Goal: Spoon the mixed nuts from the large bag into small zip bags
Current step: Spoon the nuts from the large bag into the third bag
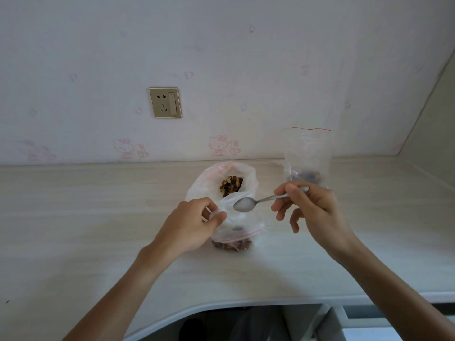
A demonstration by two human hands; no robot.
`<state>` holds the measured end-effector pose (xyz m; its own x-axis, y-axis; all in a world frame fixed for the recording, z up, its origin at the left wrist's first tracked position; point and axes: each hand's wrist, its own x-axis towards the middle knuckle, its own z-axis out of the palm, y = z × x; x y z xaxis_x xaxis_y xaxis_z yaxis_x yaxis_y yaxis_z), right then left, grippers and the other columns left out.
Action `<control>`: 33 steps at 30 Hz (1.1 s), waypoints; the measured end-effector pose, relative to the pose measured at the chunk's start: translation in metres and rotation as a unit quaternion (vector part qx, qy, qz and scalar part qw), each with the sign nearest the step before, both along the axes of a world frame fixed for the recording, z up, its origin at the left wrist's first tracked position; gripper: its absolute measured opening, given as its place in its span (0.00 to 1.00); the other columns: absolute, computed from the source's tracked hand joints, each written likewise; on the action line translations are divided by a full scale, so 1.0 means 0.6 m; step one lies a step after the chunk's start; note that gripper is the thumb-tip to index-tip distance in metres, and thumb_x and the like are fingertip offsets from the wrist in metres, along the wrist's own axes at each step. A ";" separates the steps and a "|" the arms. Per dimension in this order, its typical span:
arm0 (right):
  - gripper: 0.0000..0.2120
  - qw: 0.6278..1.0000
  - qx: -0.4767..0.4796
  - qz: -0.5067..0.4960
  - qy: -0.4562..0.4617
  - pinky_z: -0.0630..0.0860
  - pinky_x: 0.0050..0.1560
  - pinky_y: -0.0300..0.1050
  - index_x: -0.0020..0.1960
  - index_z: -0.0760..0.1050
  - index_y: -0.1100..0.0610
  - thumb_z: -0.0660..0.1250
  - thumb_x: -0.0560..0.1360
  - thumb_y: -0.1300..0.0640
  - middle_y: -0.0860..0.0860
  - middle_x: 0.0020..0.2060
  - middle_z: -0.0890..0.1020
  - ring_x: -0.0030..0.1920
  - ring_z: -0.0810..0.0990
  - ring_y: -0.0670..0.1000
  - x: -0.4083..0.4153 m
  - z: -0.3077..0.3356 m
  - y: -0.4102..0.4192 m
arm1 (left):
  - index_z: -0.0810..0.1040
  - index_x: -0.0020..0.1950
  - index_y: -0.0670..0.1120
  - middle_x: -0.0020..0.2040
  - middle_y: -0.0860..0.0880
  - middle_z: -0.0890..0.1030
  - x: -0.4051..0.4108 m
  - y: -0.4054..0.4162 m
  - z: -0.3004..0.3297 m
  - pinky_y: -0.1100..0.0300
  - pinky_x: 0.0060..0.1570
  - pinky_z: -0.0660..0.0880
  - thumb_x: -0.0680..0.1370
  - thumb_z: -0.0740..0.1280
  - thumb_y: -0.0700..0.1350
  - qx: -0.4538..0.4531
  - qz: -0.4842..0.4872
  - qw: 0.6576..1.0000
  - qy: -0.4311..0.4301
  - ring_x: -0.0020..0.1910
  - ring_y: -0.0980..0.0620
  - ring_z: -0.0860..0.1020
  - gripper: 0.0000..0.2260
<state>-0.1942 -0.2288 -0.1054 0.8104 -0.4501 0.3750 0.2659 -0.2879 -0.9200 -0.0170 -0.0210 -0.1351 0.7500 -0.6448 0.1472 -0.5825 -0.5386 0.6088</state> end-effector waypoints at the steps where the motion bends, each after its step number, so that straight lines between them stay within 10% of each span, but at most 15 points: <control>1: 0.14 0.999 0.044 -0.010 0.005 0.73 0.25 0.47 0.50 0.81 0.63 0.59 0.86 0.60 0.60 0.39 0.85 0.37 0.83 0.58 0.008 -0.002 -0.002 | 0.81 0.47 0.57 0.42 0.59 0.84 0.002 0.001 0.002 0.57 0.44 0.80 0.78 0.70 0.62 -0.006 0.002 1.000 0.002 0.41 0.62 0.82 0.10; 12: 0.13 0.976 0.204 -0.052 0.049 0.75 0.25 0.45 0.51 0.81 0.63 0.60 0.86 0.59 0.59 0.40 0.87 0.35 0.84 0.55 0.105 -0.020 -0.024 | 0.81 0.39 0.56 0.33 0.58 0.84 0.046 -0.017 0.035 0.61 0.36 0.74 0.78 0.74 0.53 -0.122 0.008 0.992 -0.016 0.31 0.59 0.82 0.08; 18: 0.13 0.991 0.050 -0.106 0.057 0.76 0.27 0.45 0.51 0.81 0.56 0.59 0.86 0.55 0.53 0.39 0.86 0.37 0.84 0.50 0.158 -0.032 -0.030 | 0.80 0.48 0.55 0.38 0.57 0.81 0.095 -0.063 0.047 0.62 0.39 0.75 0.76 0.76 0.53 -0.183 0.087 0.973 -0.108 0.37 0.59 0.79 0.07; 25: 0.16 0.945 -0.266 -0.183 0.051 0.79 0.39 0.49 0.55 0.79 0.55 0.54 0.87 0.51 0.40 0.40 0.81 0.39 0.82 0.49 0.187 -0.058 -0.032 | 0.71 0.74 0.48 0.69 0.51 0.76 0.165 -0.134 0.029 0.52 0.58 0.73 0.70 0.70 0.72 0.031 0.094 0.995 -0.009 0.66 0.48 0.77 0.40; 30: 0.13 0.915 -0.339 -0.214 0.049 0.73 0.33 0.50 0.50 0.75 0.55 0.54 0.86 0.54 0.47 0.36 0.77 0.32 0.76 0.51 0.192 -0.073 -0.038 | 0.76 0.38 0.46 0.35 0.52 0.80 0.184 -0.163 -0.003 0.58 0.32 0.68 0.66 0.63 0.73 0.074 0.096 0.991 0.050 0.35 0.50 0.79 0.29; 33: 0.14 0.925 -0.319 -0.200 0.058 0.73 0.33 0.51 0.50 0.75 0.57 0.53 0.86 0.54 0.49 0.36 0.78 0.32 0.76 0.51 0.194 -0.072 -0.045 | 0.75 0.37 0.48 0.34 0.54 0.79 0.185 -0.161 -0.024 0.58 0.32 0.68 0.77 0.65 0.64 0.015 0.066 0.997 0.027 0.37 0.50 0.78 0.21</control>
<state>-0.0777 -0.2556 -0.1484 0.6781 -0.4409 0.5880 -0.0701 -0.8352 -0.5454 0.0942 -0.1173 -0.1495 0.8352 -0.5431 0.0864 -0.4717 -0.6268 0.6202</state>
